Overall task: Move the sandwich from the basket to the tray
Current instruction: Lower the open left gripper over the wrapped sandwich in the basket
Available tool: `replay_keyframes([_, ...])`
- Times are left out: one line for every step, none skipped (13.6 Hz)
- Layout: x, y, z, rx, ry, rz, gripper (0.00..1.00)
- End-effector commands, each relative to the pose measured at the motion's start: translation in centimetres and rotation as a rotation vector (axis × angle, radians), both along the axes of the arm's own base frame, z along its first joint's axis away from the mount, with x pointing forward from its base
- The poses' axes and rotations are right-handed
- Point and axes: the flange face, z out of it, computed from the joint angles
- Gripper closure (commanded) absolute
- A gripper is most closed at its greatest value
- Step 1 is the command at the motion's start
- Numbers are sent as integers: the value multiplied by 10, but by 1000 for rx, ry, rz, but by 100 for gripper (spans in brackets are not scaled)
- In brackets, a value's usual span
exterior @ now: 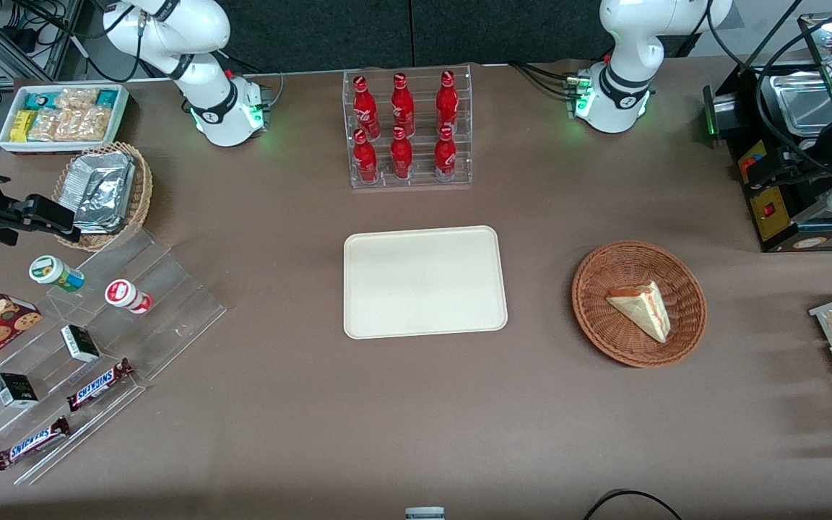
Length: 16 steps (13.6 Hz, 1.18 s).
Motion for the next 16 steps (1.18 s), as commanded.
replay_keyframes([2,0,4,7,-3,-11,0])
replay_keyframes([5,-1,-2,8,8,-10,0])
replay_keyframes([11,-3,-15,15,17,-13,0])
replay_keyframes([17,-3,-34,15,20,2,0])
replay_keyframes([19,-3,-55,18,17,39,0])
replay_keyframes([22,-5,-74,19,0,80,0])
replay_keyframes([25,-9,-93,19,-12,139,0])
replay_keyframes([27,-13,-110,17,-26,207,0])
replay_keyframes([28,-22,-128,18,-47,266,0])
replay_keyframes([27,-36,-146,20,-64,301,0])
replay_keyframes([27,-43,-163,17,-81,340,0])
replay_keyframes([29,-46,-178,15,-95,406,0])
replay_keyframes([33,-53,-195,14,-104,478,0])
replay_keyframes([35,-60,-211,12,-113,529,0])
replay_keyframes([35,-61,-225,14,-121,546,0])
replay_keyframes([33,-60,-236,11,-128,554,0])
